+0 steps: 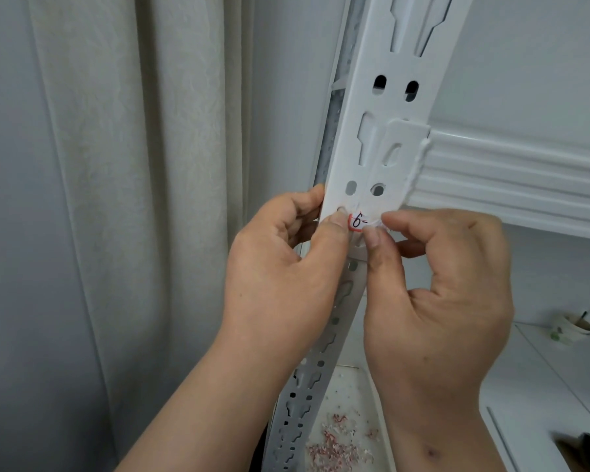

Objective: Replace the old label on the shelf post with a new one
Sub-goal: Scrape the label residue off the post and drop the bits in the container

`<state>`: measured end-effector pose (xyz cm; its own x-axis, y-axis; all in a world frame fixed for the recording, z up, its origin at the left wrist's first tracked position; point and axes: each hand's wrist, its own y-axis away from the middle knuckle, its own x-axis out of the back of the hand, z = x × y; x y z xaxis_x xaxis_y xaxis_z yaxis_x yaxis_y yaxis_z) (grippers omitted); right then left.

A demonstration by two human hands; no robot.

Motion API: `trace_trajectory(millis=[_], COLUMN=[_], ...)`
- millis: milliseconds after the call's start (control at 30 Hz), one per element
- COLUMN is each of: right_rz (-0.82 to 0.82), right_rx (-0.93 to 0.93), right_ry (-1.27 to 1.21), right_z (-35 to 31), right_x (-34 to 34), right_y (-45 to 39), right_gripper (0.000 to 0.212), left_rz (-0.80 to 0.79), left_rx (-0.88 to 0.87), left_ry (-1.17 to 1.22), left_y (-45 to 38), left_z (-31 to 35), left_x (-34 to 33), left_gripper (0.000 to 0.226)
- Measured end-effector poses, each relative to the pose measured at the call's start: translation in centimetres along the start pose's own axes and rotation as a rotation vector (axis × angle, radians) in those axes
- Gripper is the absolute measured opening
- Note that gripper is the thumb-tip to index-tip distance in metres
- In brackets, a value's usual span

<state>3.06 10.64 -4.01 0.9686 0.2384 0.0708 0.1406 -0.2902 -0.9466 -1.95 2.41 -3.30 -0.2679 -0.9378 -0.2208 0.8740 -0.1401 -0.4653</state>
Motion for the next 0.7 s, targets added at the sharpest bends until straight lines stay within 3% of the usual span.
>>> trace_trajectory(millis=[233, 700], right_rz=[0.041, -0.078], right_rx=[0.032, -0.019], right_ry=[0.003, 0.064], right_z=[0.49, 0.33], right_x=[-0.34, -0.51], right_y=[0.31, -0.01], right_gripper=[0.005, 0.009], left_rz=[-0.001, 0.01], left_rx=[-0.019, 0.003], left_ry=[0.032, 0.015], left_y=[-0.16, -0.01], left_z=[-0.09, 0.07], left_x=[-0.06, -0.16], left_gripper=[0.019, 0.019])
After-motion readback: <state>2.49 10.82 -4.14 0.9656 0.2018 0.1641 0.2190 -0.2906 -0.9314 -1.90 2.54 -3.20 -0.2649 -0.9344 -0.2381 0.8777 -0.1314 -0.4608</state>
